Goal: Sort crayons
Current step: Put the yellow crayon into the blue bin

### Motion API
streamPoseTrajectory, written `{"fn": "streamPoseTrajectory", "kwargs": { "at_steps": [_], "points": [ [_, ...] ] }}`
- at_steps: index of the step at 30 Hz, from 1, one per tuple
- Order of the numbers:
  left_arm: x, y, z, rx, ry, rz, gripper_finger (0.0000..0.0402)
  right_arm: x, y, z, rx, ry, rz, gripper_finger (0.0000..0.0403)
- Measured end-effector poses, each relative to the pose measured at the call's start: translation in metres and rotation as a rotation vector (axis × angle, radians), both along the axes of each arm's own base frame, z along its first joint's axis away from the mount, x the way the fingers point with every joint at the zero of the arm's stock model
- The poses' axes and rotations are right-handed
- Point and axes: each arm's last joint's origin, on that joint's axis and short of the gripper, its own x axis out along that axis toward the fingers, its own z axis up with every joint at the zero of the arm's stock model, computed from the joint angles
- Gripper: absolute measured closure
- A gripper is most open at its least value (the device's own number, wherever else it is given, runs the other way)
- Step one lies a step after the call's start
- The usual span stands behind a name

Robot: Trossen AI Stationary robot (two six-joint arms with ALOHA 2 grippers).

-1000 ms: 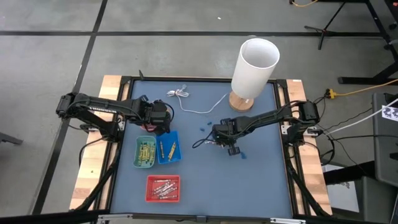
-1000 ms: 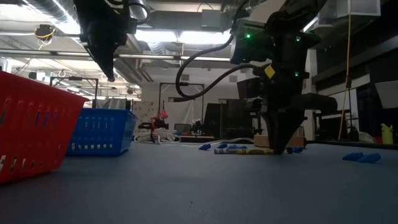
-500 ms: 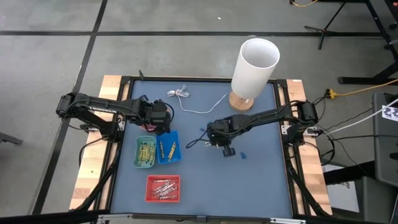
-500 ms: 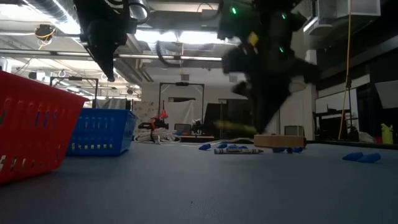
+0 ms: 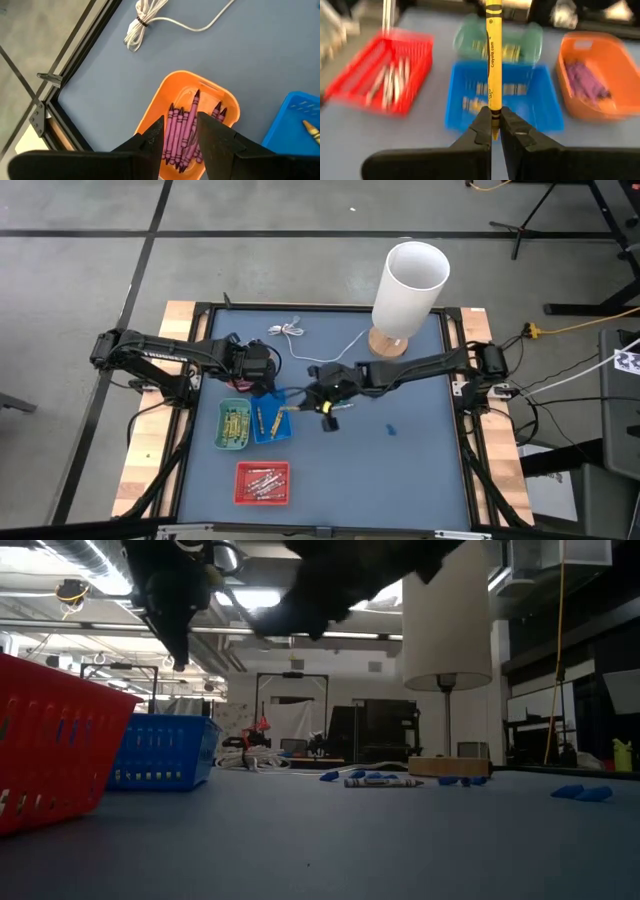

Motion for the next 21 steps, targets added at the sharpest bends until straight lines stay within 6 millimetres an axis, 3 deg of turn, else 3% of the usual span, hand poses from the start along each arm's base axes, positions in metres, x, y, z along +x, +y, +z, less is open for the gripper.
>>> {"fn": "streamPoseTrajectory", "kwargs": {
  "at_steps": [10,17,21],
  "points": [
    [0.001,0.000,0.000,-0.001,-0.008,-0.001,0.0302,0.033,0.009,-0.035,0.175,-0.132,-0.079,0.0386],
    [0.001,0.000,0.000,0.001,-0.010,-0.001,0.0302,0.039,0.018,-0.055,0.178,-0.134,-0.080,0.0385],
    [0.001,0.000,0.000,0.001,-0.011,-0.001,0.0302,0.039,0.019,-0.056,0.175,-0.131,-0.081,0.0364]
  ]
}}
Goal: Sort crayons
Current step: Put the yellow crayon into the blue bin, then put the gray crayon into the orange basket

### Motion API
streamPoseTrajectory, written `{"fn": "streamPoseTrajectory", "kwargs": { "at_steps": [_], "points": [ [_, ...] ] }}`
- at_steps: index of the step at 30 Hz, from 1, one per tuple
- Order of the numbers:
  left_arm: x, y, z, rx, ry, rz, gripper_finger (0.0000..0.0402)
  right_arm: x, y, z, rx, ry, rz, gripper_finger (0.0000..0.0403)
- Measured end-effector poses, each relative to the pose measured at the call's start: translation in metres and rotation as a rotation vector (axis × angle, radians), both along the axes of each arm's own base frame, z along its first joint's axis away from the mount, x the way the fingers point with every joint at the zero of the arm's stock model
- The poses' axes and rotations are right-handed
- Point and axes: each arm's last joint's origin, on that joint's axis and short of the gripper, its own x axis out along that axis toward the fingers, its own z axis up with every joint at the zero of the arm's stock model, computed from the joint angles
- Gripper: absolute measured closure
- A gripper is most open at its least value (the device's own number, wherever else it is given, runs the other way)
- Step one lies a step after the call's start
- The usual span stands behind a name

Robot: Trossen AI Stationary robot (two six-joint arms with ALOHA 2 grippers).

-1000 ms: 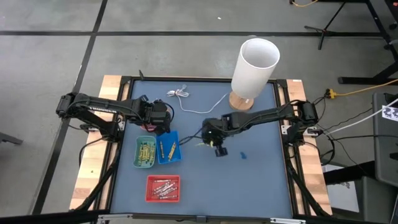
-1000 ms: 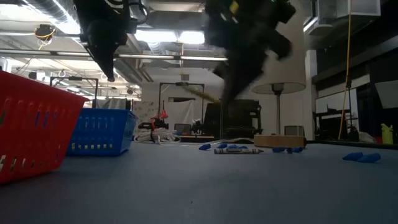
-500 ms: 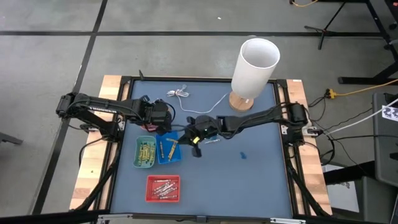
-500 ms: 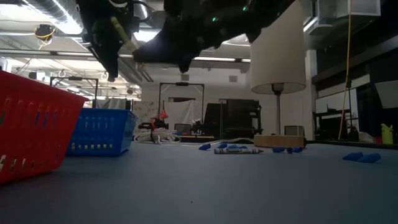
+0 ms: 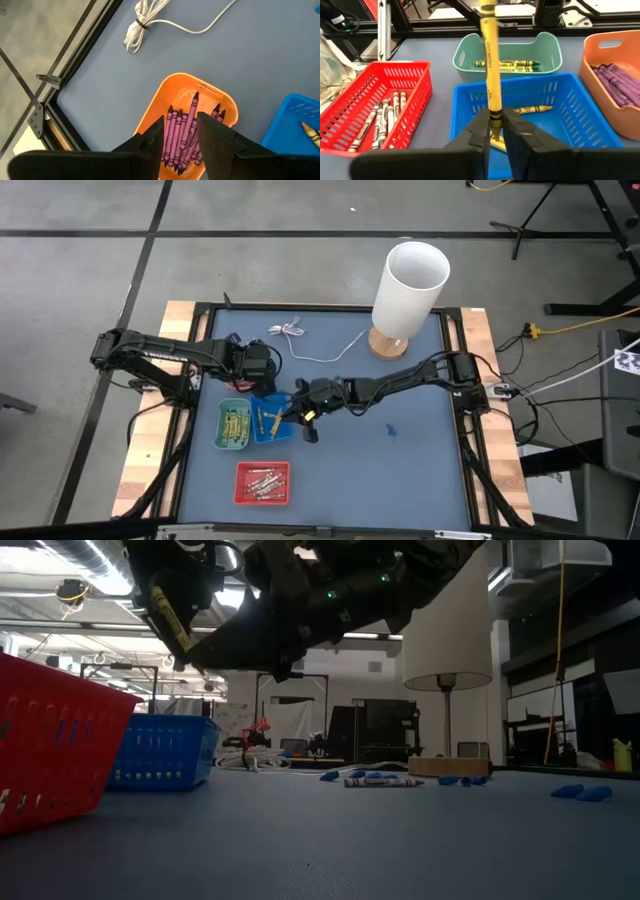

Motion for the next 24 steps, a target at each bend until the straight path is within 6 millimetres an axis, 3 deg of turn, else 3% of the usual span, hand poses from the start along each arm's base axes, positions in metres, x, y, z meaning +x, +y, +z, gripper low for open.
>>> {"fn": "streamPoseTrajectory", "kwargs": {
  "at_steps": [11,17,24],
  "points": [
    [0.000,0.000,0.000,0.000,-0.001,0.000,0.0302,0.000,0.000,0.000,-0.002,-0.001,-0.003,0.0260],
    [0.000,0.000,0.000,0.001,-0.001,0.000,0.0302,0.000,-0.001,-0.001,-0.003,0.009,-0.004,0.0252],
    [0.000,0.000,0.000,0.001,-0.002,0.000,0.0302,-0.011,-0.002,0.000,-0.041,0.178,0.017,0.0253]
  ]
}}
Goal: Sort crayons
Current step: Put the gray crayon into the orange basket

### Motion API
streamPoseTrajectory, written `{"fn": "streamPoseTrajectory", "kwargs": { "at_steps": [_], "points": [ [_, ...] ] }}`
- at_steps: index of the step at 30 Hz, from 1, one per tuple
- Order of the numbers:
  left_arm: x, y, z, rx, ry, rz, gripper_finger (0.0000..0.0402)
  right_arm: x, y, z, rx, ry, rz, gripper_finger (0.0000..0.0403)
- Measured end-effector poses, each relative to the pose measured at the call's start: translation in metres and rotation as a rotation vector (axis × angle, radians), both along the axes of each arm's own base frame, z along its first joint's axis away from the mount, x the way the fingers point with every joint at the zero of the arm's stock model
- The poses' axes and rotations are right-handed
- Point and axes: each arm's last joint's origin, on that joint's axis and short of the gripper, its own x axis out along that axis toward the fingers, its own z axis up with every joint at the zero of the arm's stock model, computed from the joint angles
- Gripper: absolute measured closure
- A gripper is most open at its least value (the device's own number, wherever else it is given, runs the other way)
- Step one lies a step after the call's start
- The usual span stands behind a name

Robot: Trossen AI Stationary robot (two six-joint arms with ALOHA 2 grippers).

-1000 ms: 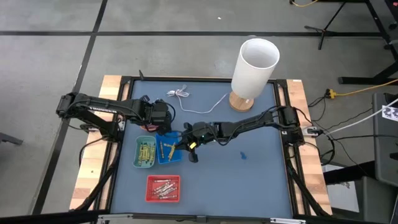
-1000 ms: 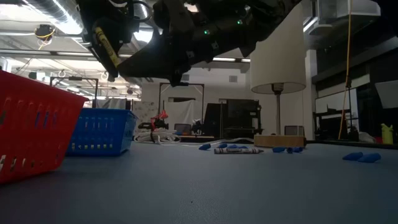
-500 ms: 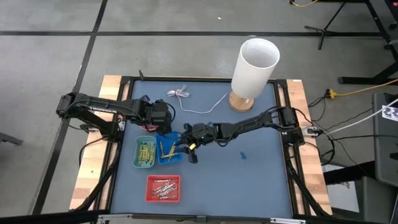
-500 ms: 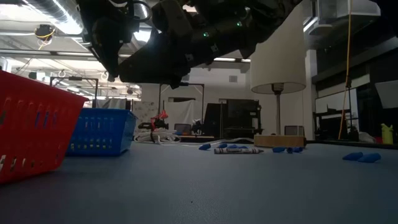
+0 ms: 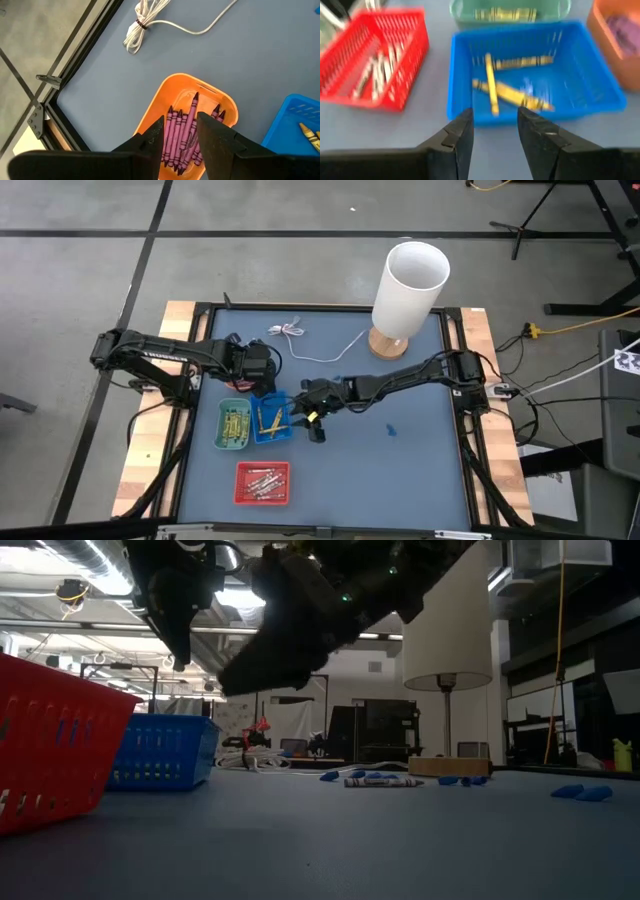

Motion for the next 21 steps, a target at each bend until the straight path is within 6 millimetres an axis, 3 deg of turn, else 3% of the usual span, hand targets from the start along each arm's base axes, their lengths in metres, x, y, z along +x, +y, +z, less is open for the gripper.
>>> {"fn": "streamPoseTrajectory", "kwargs": {
  "at_steps": [11,21],
  "points": [
    [0.001,0.000,0.000,0.001,-0.015,0.000,0.0302,-0.029,-0.006,-0.011,-0.202,0.460,0.016,0.0253],
    [0.002,0.000,0.001,0.001,-0.023,0.000,0.0302,-0.042,-0.012,-0.019,-0.345,0.613,-0.065,0.0254]
  ]
}}
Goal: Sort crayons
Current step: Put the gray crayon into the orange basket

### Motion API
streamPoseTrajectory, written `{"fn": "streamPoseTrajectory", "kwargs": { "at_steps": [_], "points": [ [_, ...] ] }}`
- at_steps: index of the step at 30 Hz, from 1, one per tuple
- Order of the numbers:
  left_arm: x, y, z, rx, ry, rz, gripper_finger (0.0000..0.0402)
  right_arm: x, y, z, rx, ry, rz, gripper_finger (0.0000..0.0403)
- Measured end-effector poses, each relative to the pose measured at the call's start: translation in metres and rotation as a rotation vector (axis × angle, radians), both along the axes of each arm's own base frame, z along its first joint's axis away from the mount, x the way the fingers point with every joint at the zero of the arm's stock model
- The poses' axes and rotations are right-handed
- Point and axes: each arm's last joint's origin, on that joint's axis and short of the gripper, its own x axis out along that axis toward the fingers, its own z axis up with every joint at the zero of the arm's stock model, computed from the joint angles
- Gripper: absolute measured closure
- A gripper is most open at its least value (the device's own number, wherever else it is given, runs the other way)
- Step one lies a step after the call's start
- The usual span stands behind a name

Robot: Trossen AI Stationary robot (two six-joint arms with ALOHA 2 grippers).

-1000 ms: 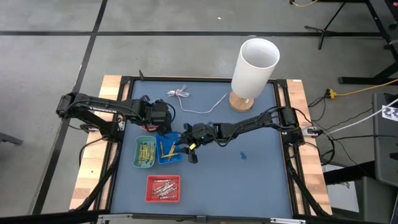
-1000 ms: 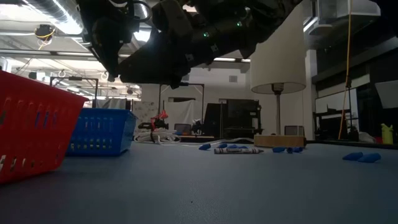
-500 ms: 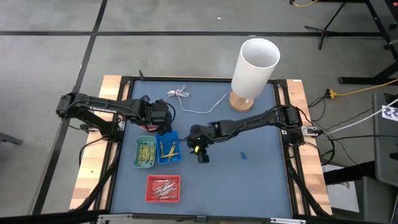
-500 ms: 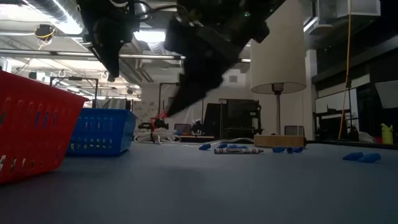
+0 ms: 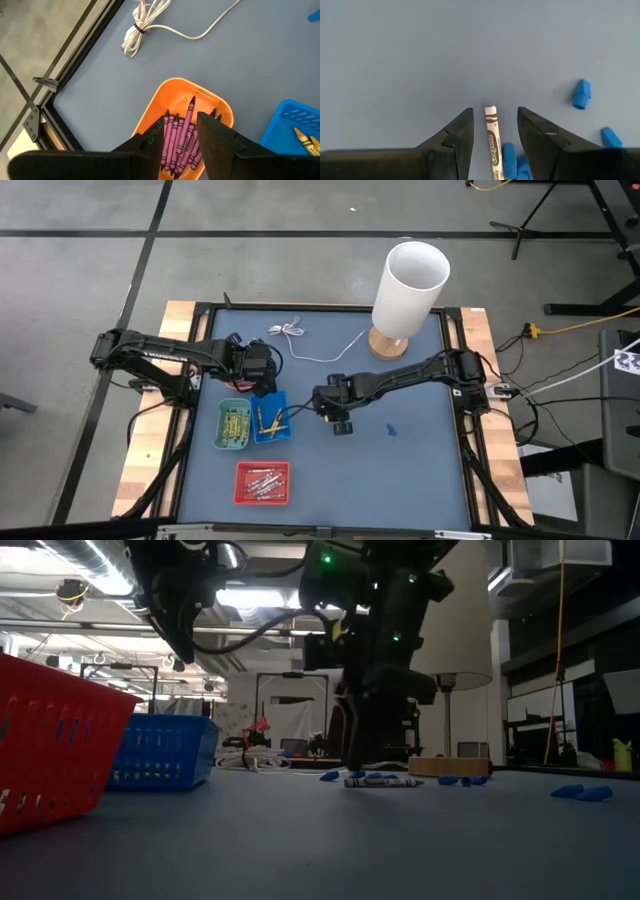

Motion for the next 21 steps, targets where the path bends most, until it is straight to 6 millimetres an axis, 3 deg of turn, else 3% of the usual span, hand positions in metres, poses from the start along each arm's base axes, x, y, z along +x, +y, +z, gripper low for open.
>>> {"fn": "streamPoseTrajectory", "kwargs": {
  "at_steps": [6,15,21],
  "points": [
    [0.000,0.000,0.000,0.000,-0.002,0.000,0.0302,0.000,0.000,-0.005,-0.005,0.016,0.006,0.0254],
    [0.000,0.000,0.000,-0.001,-0.003,0.000,0.0302,0.000,-0.016,-0.014,0.038,0.071,-0.007,0.0255],
    [0.000,0.000,0.000,-0.001,-0.003,0.000,0.0302,-0.001,-0.021,-0.014,0.096,0.081,-0.007,0.0292]
  ]
}}
